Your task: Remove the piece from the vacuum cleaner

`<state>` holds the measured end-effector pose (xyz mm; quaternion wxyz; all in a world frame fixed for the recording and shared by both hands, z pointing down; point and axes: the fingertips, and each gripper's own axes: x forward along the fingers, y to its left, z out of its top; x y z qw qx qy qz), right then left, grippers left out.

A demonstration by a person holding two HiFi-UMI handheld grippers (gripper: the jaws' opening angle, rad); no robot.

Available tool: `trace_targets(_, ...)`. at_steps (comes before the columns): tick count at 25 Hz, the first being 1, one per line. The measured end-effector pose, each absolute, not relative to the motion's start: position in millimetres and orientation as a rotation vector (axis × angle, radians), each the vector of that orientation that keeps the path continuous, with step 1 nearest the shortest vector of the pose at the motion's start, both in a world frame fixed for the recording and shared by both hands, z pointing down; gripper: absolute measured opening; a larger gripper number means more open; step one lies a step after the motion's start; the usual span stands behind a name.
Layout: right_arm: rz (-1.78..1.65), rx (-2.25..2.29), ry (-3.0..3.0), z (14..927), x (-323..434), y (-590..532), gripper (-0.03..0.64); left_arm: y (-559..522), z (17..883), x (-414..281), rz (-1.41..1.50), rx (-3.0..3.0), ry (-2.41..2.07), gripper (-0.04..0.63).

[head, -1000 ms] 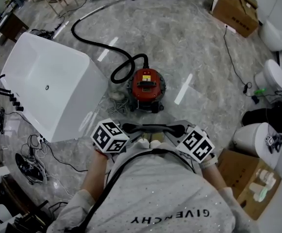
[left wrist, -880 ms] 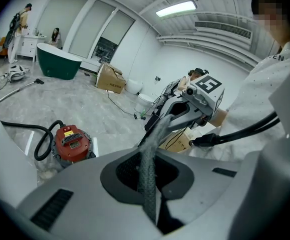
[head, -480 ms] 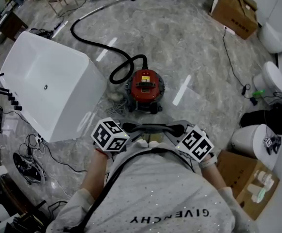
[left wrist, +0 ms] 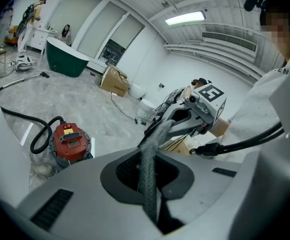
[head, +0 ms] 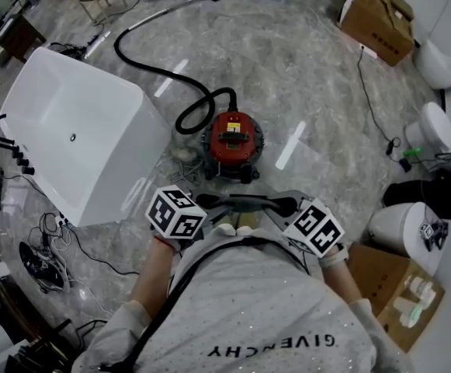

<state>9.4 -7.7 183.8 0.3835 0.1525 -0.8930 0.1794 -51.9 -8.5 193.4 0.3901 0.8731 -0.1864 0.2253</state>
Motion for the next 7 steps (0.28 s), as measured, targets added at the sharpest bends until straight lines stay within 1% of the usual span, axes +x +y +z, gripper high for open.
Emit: trace_targets(7,0.458,0.382,-2.273,183.0,11.5,-14.1,0.026,-10.7,192.4,-49.3,0.545,2.209,-0.467,0.035)
